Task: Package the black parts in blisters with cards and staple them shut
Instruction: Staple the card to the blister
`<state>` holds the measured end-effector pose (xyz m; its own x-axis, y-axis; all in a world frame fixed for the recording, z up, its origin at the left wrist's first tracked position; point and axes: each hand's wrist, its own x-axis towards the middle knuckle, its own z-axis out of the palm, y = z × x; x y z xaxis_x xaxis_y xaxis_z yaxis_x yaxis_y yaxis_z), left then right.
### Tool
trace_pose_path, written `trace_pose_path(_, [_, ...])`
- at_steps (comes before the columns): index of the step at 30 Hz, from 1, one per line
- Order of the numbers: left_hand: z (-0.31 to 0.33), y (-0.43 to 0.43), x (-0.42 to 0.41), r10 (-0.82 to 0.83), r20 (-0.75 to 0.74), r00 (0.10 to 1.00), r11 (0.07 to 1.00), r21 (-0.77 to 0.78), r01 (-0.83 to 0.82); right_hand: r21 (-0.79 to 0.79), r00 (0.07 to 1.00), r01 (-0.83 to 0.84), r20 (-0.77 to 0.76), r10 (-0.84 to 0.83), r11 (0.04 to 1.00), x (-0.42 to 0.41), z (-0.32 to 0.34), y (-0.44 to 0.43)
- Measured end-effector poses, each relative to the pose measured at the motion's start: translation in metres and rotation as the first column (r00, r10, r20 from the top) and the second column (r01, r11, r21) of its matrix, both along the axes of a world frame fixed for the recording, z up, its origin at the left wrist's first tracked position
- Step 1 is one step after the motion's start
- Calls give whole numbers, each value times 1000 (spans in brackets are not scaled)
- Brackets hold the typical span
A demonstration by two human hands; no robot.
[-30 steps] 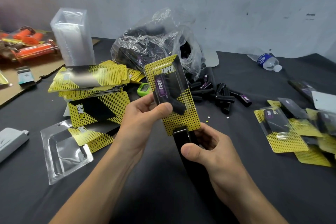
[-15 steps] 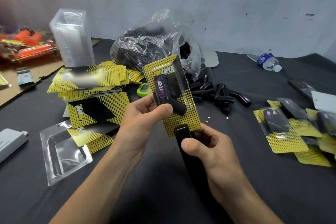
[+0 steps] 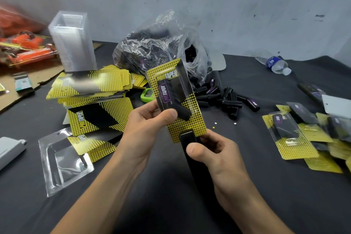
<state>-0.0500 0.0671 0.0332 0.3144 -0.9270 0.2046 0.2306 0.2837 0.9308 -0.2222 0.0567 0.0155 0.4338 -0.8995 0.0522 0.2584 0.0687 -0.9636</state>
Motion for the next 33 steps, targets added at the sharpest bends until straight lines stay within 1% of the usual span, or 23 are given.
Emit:
trace_pose_path(14, [1,0,1,5,-1,1000,1000,24,-5,-18,999,35,-14,-35,999,1,0,0])
trace_pose_path(24, [2,0,1,28,0,1000,998,50,-28,-18,1000,-4,-13,4,1000,0,-4,-2])
trace_pose_path(29, [1,0,4,-1,-35,999,998,65,4,-6,999,8,-40,-9,1000,0,-4,0])
trace_pose_path(33, [0,0,3,-27,-94,995,997,68,33,-5,998,29,-60,-29,1000,0,-3,1])
